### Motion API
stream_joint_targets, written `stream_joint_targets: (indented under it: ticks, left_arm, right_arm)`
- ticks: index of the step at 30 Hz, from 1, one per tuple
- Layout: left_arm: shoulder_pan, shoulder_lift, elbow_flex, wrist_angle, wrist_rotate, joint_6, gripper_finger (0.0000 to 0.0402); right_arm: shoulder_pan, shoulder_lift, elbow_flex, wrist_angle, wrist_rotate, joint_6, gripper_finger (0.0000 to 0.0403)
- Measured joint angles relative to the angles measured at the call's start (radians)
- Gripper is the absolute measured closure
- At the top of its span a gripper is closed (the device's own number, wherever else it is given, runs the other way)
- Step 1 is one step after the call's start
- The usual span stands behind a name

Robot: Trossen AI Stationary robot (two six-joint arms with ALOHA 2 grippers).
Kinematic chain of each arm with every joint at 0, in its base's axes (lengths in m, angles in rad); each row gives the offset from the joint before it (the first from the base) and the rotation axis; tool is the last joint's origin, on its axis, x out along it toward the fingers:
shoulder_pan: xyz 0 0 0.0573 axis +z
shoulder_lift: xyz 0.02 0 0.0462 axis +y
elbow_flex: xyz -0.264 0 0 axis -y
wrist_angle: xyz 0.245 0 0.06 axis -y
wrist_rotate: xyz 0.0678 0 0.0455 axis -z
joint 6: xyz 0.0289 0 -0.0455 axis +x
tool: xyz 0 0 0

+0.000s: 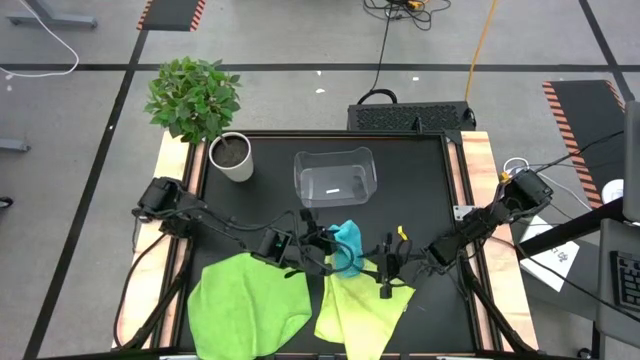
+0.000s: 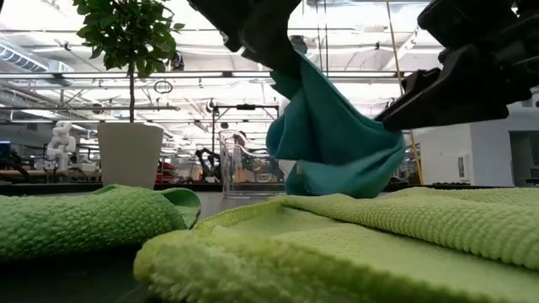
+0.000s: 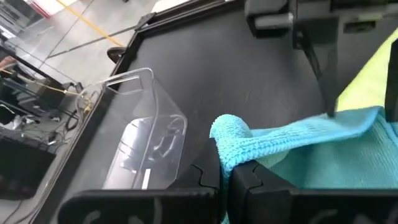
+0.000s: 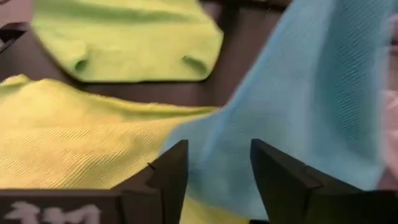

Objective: Fold microfiber towels
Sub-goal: Fold the blue towel

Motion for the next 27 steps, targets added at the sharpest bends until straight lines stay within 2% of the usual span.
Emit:
stream_joint_targets:
  ticks: [4,8,10,15,19,27]
  left_arm:
    - [0.020,0.000,0.000,0.000,0.038,0.013,0.0401]
    - [0.040,0.000,0.000,-0.006,0.048,0.014,0.0401]
    - [0.049,0.000,0.000,-0.008,0.063,0.024,0.0401]
    - [0.069,0.000,0.000,-0.005,0.074,0.040,0.0401]
    - [0.084,0.000,0.000,0.017,0.075,0.067,0.0401]
    - [0.090,-0.002,0.047,0.052,0.110,0.114,0.0401]
  right_arm:
    - [0.015,0.000,0.000,0.070,0.083,-0.100,0.0221]
    - [0.028,0.000,0.001,0.197,0.075,-0.206,0.0222]
    - [0.032,0.000,0.006,0.222,0.023,-0.227,0.0225]
    - [0.032,0.000,0.061,0.162,-0.072,-0.211,0.0233]
    - [0.021,0.010,0.111,0.075,-0.081,-0.183,0.0235]
    - [-0.048,0.129,0.193,0.073,-0.102,-0.178,0.0236]
